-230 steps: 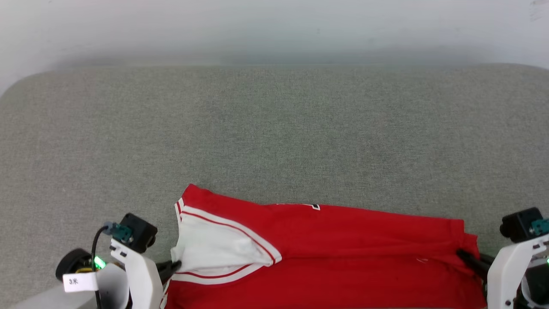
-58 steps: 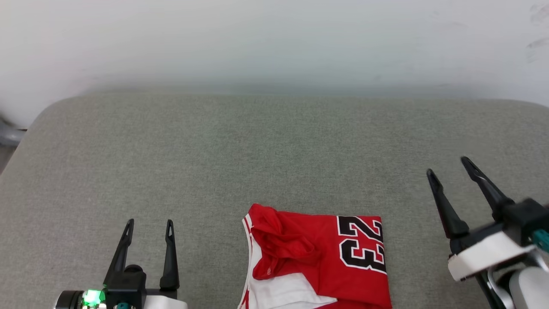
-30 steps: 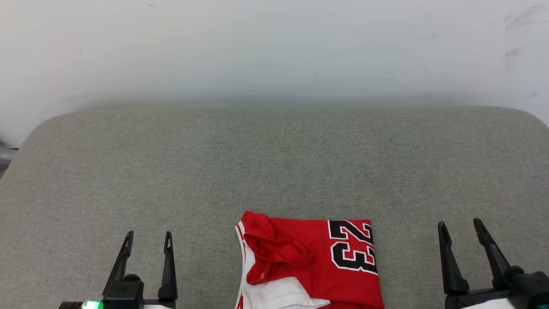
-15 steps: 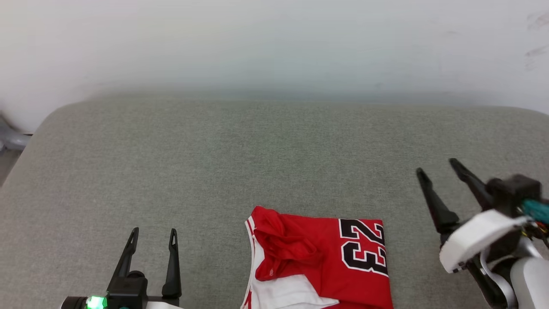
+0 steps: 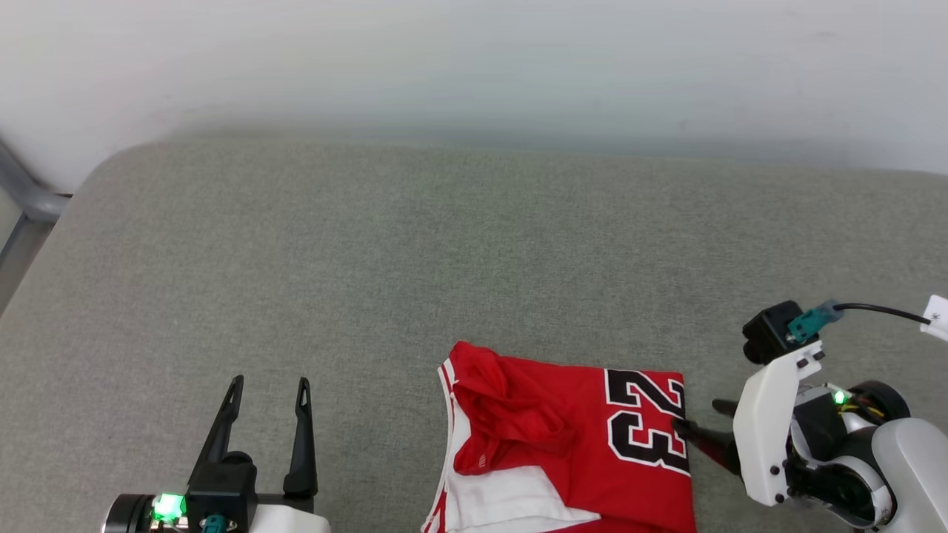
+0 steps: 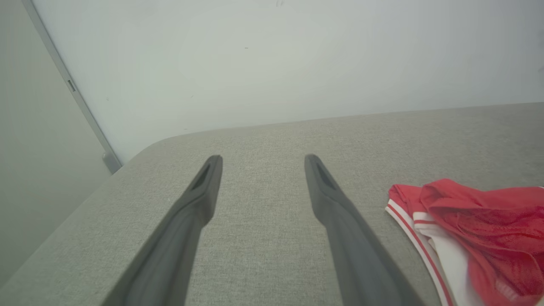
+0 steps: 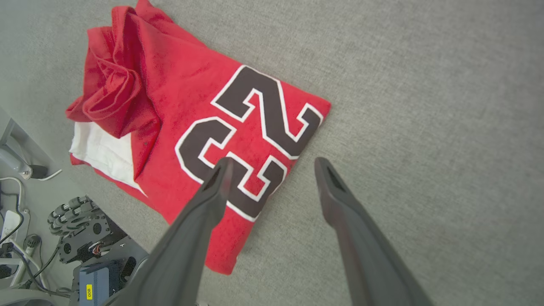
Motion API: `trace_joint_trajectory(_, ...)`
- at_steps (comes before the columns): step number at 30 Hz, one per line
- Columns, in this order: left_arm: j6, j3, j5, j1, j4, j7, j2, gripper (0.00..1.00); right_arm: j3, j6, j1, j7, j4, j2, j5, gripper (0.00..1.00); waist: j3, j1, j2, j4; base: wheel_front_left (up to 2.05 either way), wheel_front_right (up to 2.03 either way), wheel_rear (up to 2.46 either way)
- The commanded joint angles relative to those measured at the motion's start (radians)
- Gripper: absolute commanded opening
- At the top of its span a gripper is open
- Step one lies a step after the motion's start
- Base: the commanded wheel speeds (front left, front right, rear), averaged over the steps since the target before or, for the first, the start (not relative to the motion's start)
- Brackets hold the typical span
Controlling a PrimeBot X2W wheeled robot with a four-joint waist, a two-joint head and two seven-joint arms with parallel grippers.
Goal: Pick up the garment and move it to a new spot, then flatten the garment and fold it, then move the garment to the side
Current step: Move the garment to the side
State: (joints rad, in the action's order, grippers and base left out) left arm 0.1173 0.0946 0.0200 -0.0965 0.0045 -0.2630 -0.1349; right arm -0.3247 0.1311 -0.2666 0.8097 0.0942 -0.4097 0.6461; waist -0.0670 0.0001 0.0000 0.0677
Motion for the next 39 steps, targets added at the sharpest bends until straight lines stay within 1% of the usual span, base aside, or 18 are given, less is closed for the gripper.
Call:
trace_joint_trajectory(1, -0.001, 0.001, -0.007, 0.011, 0.001, -0.002, 0.002, 1.00, -0.003, -0.001, 0.000, 0.013, 0.004, -0.002, 0.013, 1.00, -0.011, -0.0001, 0.0000, 0.008, 0.00, 0.00, 0.00)
trace_joint_trajectory(4, -0.002, 0.001, -0.006, 0.028, -0.003, -0.002, 0.006, 1.00, -0.007, -0.001, 0.015, 0.050, 0.027, 0.011, 0.035, 1.00, -0.034, -0.0001, 0.0000, 0.020, 0.00, 0.00, 0.00)
trace_joint_trajectory(8, -0.007, 0.007, -0.007, 0.044, -0.003, -0.002, 0.011, 1.00, -0.007, -0.001, 0.019, 0.048, 0.072, 0.044, 0.037, 1.00, -0.070, -0.0001, 0.0000, 0.036, 0.00, 0.00, 0.00)
trace_joint_trajectory(11, -0.009, 0.009, -0.008, 0.058, 0.000, -0.002, 0.015, 1.00, -0.022, -0.001, 0.016, 0.036, 0.114, 0.057, 0.020, 1.00, -0.097, -0.0001, 0.0000, 0.048, 0.00, 0.00, 0.00)
trace_joint_trajectory(16, -0.011, 0.008, -0.008, 0.079, 0.004, -0.002, 0.020, 1.00, -0.090, -0.001, 0.061, 0.036, 0.194, 0.069, 0.017, 1.00, -0.125, -0.0001, 0.0000, 0.062, 0.00, 0.00, 0.00)
trace_joint_trajectory(21, -0.012, 0.007, -0.008, 0.085, 0.010, -0.002, 0.023, 1.00, -0.137, -0.001, 0.056, -0.016, 0.221, 0.080, 0.028, 1.00, -0.132, -0.0001, 0.0000, 0.066, 0.00, 0.00, 0.00)
trace_joint_trajectory(22, -0.012, 0.006, -0.007, 0.086, 0.011, -0.002, 0.024, 1.00, -0.148, 0.000, 0.051, -0.028, 0.220, 0.077, 0.028, 0.92, -0.132, -0.0001, 0.0000, 0.067, 0.00, 0.00, 0.00)
trace_joint_trajectory(23, -0.012, 0.006, -0.007, 0.087, 0.012, -0.002, 0.025, 1.00, -0.153, 0.000, 0.044, -0.043, 0.219, 0.076, 0.030, 0.14, -0.131, -0.0001, 0.0000, 0.067, 0.00, 0.00, 0.00)
trace_joint_trajectory(24, -0.011, 0.006, -0.007, 0.087, 0.012, -0.002, 0.026, 1.00, -0.159, 0.000, 0.036, -0.053, 0.217, 0.073, 0.036, 0.00, -0.128, -0.0001, 0.0000, 0.066, 0.00, 0.00, 0.00)
trace_joint_trajectory(32, -0.006, -0.004, -0.008, 0.061, 0.009, -0.002, 0.026, 1.00, -0.158, -0.001, -0.079, -0.168, 0.151, 0.003, 0.028, 0.00, -0.102, -0.0001, 0.0000, 0.041, 0.00, 0.00, 0.00)
trace_joint_trajectory(36, -0.004, -0.010, -0.008, 0.048, 0.003, -0.002, 0.025, 1.00, -0.206, -0.001, -0.132, -0.220, 0.101, -0.073, -0.035, 0.00, -0.097, -0.0001, 0.0000, 0.007, 0.00, 0.00, 0.00)
trace_joint_trajectory(39, 0.000, -0.013, -0.009, 0.044, -0.005, -0.002, 0.028, 1.00, -0.215, -0.001, -0.172, -0.244, 0.078, -0.123, -0.060, 0.00, -0.101, -0.0001, 0.0000, -0.031, 0.00, 0.00, 0.00)
